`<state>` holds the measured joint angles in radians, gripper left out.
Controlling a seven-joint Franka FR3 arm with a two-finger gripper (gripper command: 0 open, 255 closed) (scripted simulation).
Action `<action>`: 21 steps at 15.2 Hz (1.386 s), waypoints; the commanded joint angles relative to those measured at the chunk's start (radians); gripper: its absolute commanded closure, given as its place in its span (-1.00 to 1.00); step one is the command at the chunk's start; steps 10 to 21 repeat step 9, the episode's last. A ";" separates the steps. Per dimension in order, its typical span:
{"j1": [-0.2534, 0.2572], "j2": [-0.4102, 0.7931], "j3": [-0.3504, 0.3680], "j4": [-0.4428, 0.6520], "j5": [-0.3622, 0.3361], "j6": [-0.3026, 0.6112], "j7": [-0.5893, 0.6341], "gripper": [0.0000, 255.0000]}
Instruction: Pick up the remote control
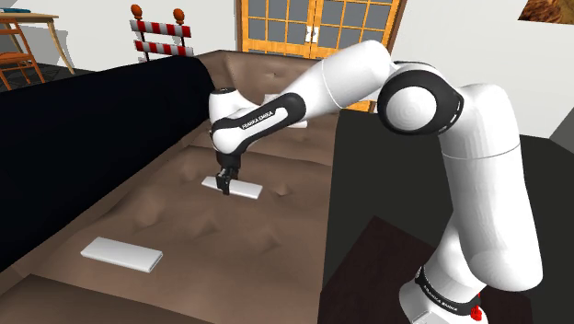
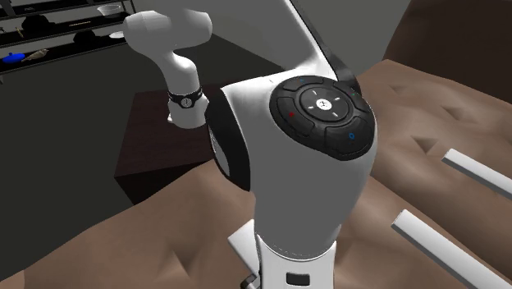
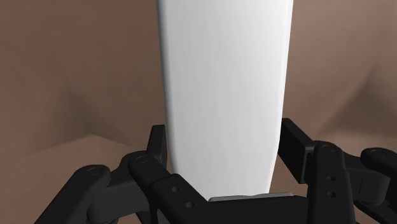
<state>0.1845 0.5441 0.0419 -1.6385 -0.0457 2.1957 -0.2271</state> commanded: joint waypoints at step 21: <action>0.000 -0.053 0.002 0.033 0.003 -0.086 -0.002 1.00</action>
